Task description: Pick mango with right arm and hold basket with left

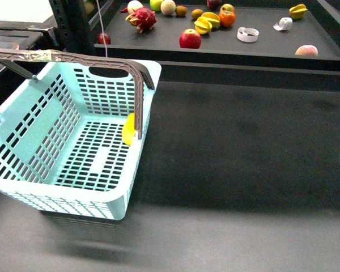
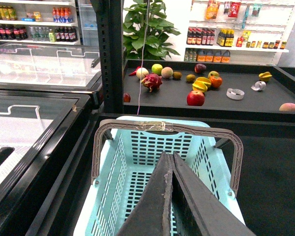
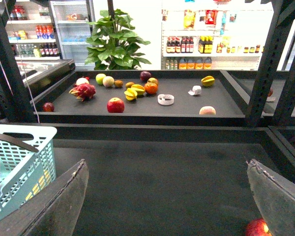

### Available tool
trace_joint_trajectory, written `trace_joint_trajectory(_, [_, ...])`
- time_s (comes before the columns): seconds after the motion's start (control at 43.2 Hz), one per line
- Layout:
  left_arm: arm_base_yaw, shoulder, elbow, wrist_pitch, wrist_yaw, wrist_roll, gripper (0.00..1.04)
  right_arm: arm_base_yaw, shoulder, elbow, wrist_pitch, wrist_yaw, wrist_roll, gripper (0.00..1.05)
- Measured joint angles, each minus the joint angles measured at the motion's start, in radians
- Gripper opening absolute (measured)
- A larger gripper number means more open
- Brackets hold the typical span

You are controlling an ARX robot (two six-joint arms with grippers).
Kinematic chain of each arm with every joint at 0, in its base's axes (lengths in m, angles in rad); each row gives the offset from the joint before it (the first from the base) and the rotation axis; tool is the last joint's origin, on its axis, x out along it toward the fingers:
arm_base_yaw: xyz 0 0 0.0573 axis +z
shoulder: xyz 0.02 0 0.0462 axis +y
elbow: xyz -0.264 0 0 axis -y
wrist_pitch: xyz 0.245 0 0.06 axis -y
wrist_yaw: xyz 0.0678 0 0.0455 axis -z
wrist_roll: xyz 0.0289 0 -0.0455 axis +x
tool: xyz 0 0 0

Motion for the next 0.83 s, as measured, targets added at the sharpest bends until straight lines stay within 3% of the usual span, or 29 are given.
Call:
trace_joint_trajectory(0.486, [0.0,-0.164,0.0,-0.164,0.0,0.002,0.04,0.0,0.0,0.0,0.0,0.0,0.0,0.96])
trace_joint_trajectory(0.578, [0.0,-0.291,0.0,-0.319,0.0,0.002,0.04,0.0,0.0,0.0,0.0,0.0,0.0,0.96])
trace_joint_trajectory(0.833, [0.0,-0.327,0.0,-0.333,0.0,0.002,0.04,0.0,0.0,0.0,0.0,0.0,0.0,0.96])
